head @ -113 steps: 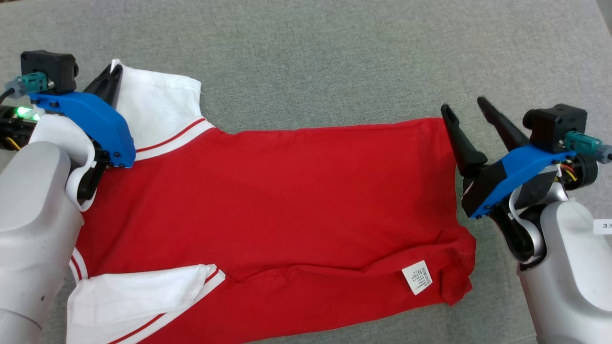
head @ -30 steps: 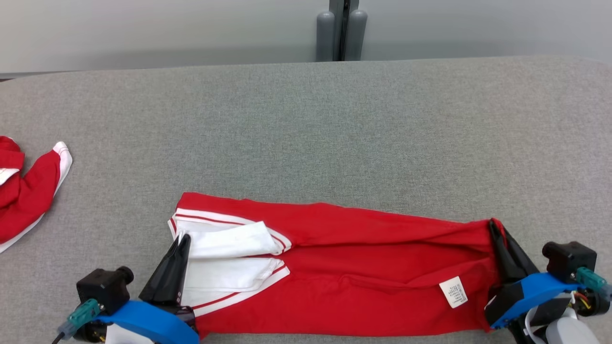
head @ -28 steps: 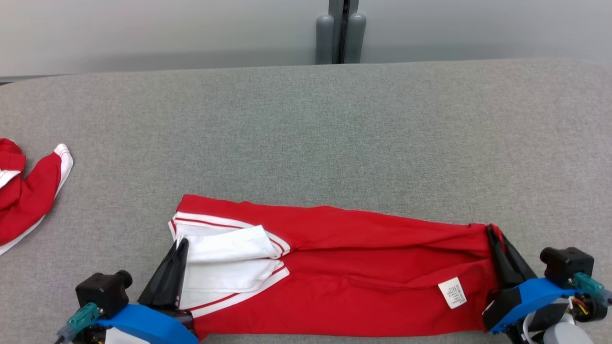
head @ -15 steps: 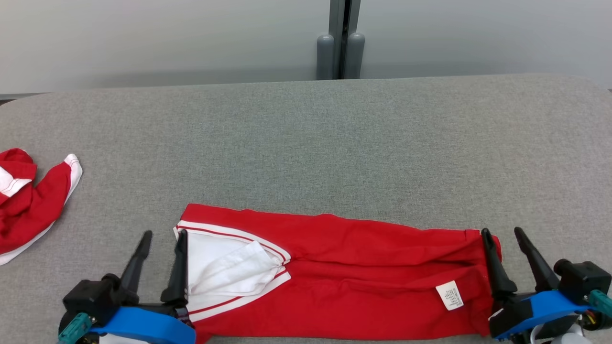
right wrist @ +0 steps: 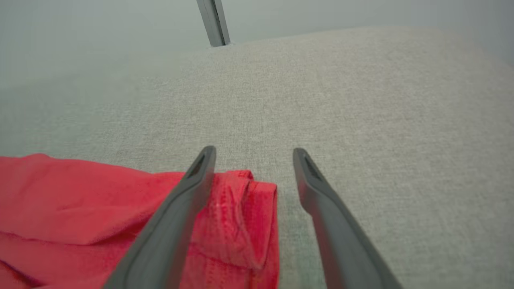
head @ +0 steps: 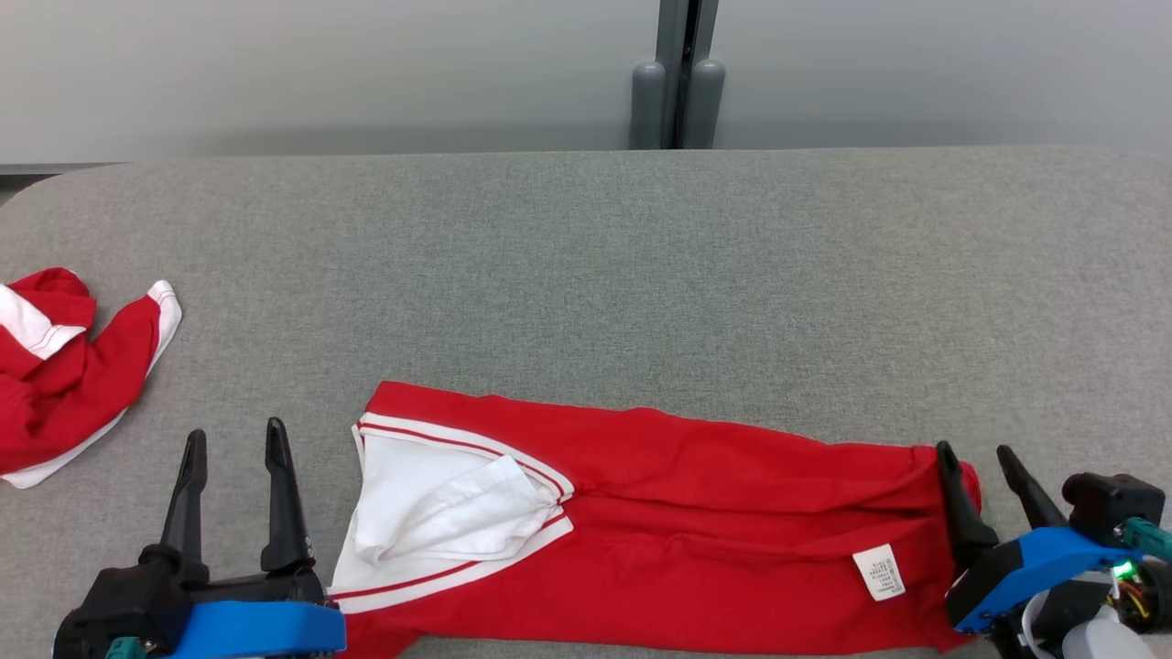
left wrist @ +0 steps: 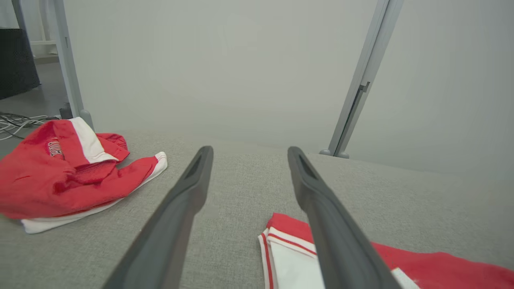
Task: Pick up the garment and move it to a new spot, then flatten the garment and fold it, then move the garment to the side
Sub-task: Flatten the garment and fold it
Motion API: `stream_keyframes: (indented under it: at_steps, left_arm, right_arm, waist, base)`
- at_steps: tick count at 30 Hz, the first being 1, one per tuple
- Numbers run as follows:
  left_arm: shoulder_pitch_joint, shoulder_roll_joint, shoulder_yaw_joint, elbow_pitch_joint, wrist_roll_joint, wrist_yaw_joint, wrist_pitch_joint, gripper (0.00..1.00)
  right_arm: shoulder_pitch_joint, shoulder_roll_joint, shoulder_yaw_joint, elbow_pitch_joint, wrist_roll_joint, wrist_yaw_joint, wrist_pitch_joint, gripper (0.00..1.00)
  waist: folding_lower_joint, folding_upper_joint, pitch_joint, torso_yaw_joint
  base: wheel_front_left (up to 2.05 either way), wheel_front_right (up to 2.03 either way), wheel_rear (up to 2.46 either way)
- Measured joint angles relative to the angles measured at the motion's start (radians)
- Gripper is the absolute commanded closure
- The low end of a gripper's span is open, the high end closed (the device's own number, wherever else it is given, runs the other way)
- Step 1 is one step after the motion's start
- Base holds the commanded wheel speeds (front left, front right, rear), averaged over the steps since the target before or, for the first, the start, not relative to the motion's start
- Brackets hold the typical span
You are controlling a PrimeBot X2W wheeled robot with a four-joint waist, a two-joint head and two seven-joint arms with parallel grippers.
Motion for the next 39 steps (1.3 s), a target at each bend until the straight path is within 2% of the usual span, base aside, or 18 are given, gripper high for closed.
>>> stream_keyframes:
  at_steps: [6, 14, 15, 16, 17, 18, 19, 23, 26, 35, 39]
  left_arm:
    - [0.009, -0.053, 0.07, 0.026, 0.091, -0.022, 0.0, 0.0]
    - [0.01, -0.081, 0.129, 0.047, 0.144, -0.054, 0.0, 0.0]
    - [0.01, -0.083, 0.134, 0.049, 0.15, -0.057, 0.0, 0.0]
    - [0.01, -0.084, 0.139, 0.05, 0.154, -0.059, 0.0, 0.0]
    - [0.01, -0.085, 0.142, 0.051, 0.158, -0.063, 0.0, 0.0]
    - [0.01, -0.086, 0.144, 0.053, 0.161, -0.065, 0.0, 0.0]
    - [0.01, -0.088, 0.146, 0.054, 0.163, -0.065, 0.0, 0.0]
    - [0.01, -0.089, 0.152, 0.058, 0.178, -0.067, 0.0, 0.0]
    - [0.013, -0.091, 0.158, 0.061, 0.187, -0.071, 0.0, 0.0]
    - [0.035, -0.092, 0.157, 0.054, 0.193, -0.063, 0.0, 0.0]
    - [0.041, -0.093, 0.161, 0.056, 0.191, -0.061, 0.0, 0.0]
  right_arm:
    - [0.017, 0.03, -0.007, 0.073, -0.009, 0.0, 0.027, 0.0]
    - [0.033, 0.056, 0.012, 0.127, -0.019, 0.0, 0.053, 0.0]
    - [0.032, 0.058, 0.015, 0.131, -0.019, 0.0, 0.054, 0.03]
    - [0.031, 0.061, 0.018, 0.133, -0.019, 0.0, 0.057, 0.33]
    - [0.029, 0.061, 0.022, 0.136, -0.019, 0.0, 0.058, 0.68]
    - [0.028, 0.062, 0.029, 0.136, -0.018, 0.0, 0.056, 0.87]
    - [0.028, 0.066, 0.033, 0.136, -0.013, 0.0, 0.05, 1.0]
    - [0.028, 0.075, 0.04, 0.137, -0.007, 0.0, 0.034, 1.0]
    - [0.028, 0.057, 0.023, 0.14, 0.0, 0.001, 0.034, 1.0]
    - [0.018, -0.125, -0.15, 0.118, 0.016, 0.0, 0.047, 1.0]
    - [0.019, -0.153, -0.163, 0.09, 0.014, 0.0, 0.08, 1.0]
  waist:
    - [0.0, 0.0001, -0.001, 0.004]
    - [0.0, 0.0001, -0.001, -0.001]
    - [-0.0001, 0.0, -0.001, -0.002]
    - [-0.0001, 0.0001, -0.002, -0.003]
    - [-0.0001, 0.0, -0.003, -0.003]
    - [0.0, 0.0001, -0.004, -0.003]
    - [0.0, 0.0001, -0.006, -0.004]
    - [0.0, 0.0001, -0.015, -0.006]
    - [0.0, 0.0001, -0.023, -0.012]
    - [0.0, 0.0001, -0.045, -0.018]
    - [-0.0001, 0.0001, -0.052, -0.022]
  base:
    - [0.0, 0.0, 0.0]
    - [0.0, 0.0, 0.0]
    - [0.0, 0.0, 0.0]
    - [0.0, 0.0, 0.0]
    - [0.0, 0.0, 0.0]
    - [0.0, 0.0, 0.0]
    - [0.0, 0.0, 0.0]
    - [0.0, 0.0, 0.0]
    - [0.0, 0.0, 0.0]
    - [0.0, 0.0, 0.0]
    - [0.0, 0.0, 0.0]
